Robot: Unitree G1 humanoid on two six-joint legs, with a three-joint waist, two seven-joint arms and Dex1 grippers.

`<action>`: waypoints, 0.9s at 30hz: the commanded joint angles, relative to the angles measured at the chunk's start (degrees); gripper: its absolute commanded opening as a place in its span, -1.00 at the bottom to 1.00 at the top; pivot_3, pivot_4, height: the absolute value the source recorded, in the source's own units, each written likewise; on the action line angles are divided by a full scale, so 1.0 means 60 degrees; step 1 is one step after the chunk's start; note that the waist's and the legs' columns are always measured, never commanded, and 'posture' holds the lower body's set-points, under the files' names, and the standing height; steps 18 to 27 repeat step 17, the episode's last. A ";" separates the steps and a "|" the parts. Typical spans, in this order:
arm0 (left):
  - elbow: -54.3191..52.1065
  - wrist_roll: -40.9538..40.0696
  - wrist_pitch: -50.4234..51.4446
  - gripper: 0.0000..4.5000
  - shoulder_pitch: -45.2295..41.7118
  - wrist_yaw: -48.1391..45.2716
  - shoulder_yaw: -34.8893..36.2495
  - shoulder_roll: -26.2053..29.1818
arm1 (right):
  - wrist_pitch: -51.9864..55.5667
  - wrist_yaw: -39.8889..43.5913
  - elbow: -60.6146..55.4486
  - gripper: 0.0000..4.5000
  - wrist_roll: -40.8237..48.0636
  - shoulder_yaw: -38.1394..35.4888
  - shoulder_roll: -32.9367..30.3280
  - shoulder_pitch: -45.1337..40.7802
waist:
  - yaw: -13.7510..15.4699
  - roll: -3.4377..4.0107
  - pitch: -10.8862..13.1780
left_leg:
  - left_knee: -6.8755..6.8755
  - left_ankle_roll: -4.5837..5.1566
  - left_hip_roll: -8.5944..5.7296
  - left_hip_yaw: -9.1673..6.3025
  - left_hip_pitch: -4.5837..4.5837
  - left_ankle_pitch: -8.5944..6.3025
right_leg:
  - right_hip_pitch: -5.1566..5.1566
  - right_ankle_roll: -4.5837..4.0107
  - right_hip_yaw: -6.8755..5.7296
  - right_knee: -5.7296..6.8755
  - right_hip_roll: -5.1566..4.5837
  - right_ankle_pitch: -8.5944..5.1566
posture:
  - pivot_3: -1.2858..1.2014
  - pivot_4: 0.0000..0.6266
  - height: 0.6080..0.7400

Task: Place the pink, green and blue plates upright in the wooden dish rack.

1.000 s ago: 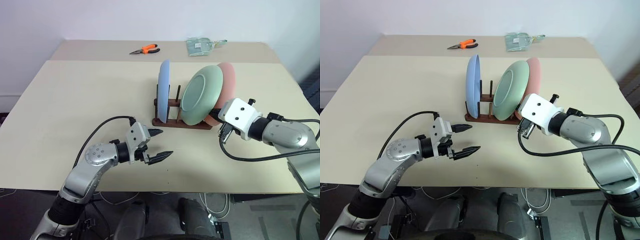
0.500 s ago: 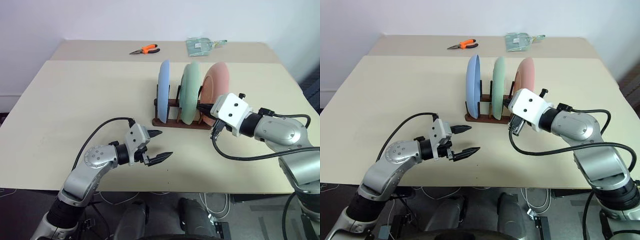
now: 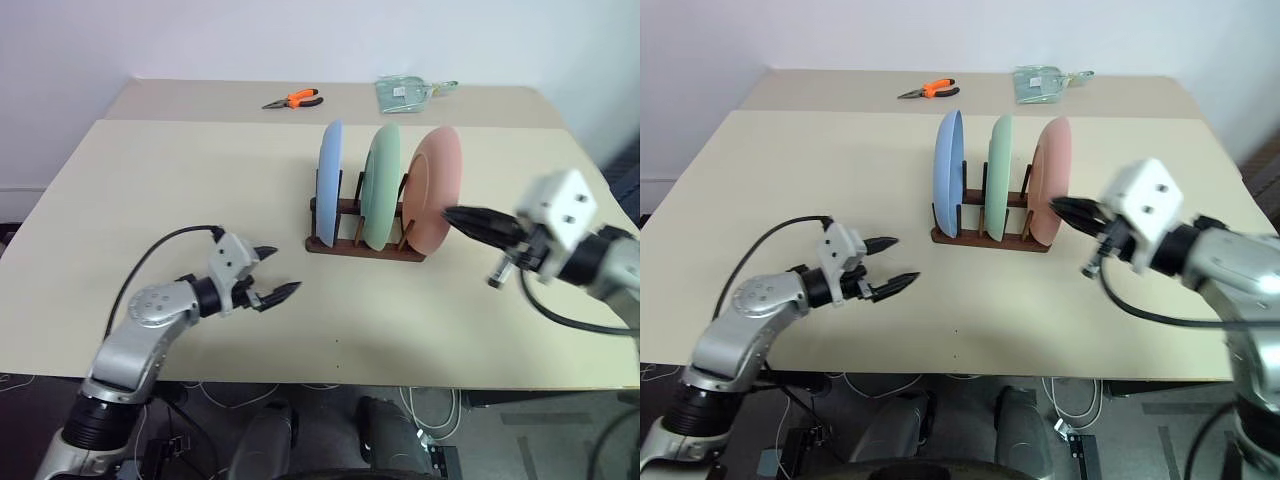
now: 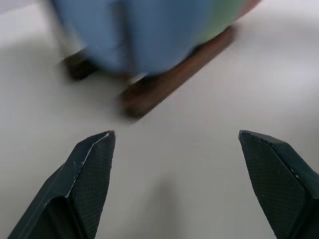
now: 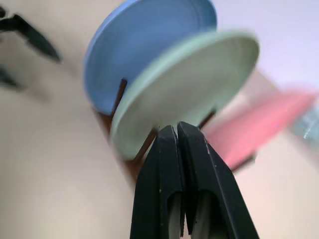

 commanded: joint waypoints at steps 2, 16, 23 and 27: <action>0.1090 0.0233 -0.0789 0.81 0.0163 0.0078 0.0879 0.0227 | -0.1026 0.0159 0.1309 -0.98 -0.0447 -0.0801 0.0283 0.1324 | -0.0022 0.0000 -0.0002 | 0.0008 0.0000 0.0000 0.0009 0.0004 0.0000 | 0.0003 0.0009 0.0004 0.0000 -0.0002 -0.0005 | 0.03 -0.52 1.00; 0.1622 0.0301 -0.1590 0.81 0.0817 0.0363 0.1308 -0.0231 | -0.4526 -0.0629 0.4892 -0.98 -0.2492 0.1294 0.0992 0.0821 | -0.0018 0.0021 0.0004 | 0.0008 -0.0003 -0.0002 0.0019 0.0007 0.0000 | -0.0001 -0.0018 0.0009 0.0002 -0.0014 0.0017 | 0.03 -0.52 1.00; 0.1728 0.0359 -0.1710 0.81 0.0850 0.0357 0.1288 -0.0265 | -0.4634 -0.0666 0.5064 -0.98 -0.2537 0.1409 0.1028 0.0707 | -0.0018 0.0021 0.0004 | 0.0007 -0.0003 -0.0002 0.0018 0.0008 0.0000 | -0.0001 -0.0018 0.0008 0.0002 -0.0014 0.0017 | 0.03 -0.52 1.00; 0.1728 0.0359 -0.1710 0.81 0.0850 0.0357 0.1288 -0.0265 | -0.4634 -0.0666 0.5064 -0.98 -0.2537 0.1409 0.1028 0.0707 | -0.0018 0.0021 0.0004 | 0.0007 -0.0003 -0.0002 0.0018 0.0008 0.0000 | -0.0001 -0.0018 0.0008 0.0002 -0.0014 0.0017 | 0.03 -0.52 1.00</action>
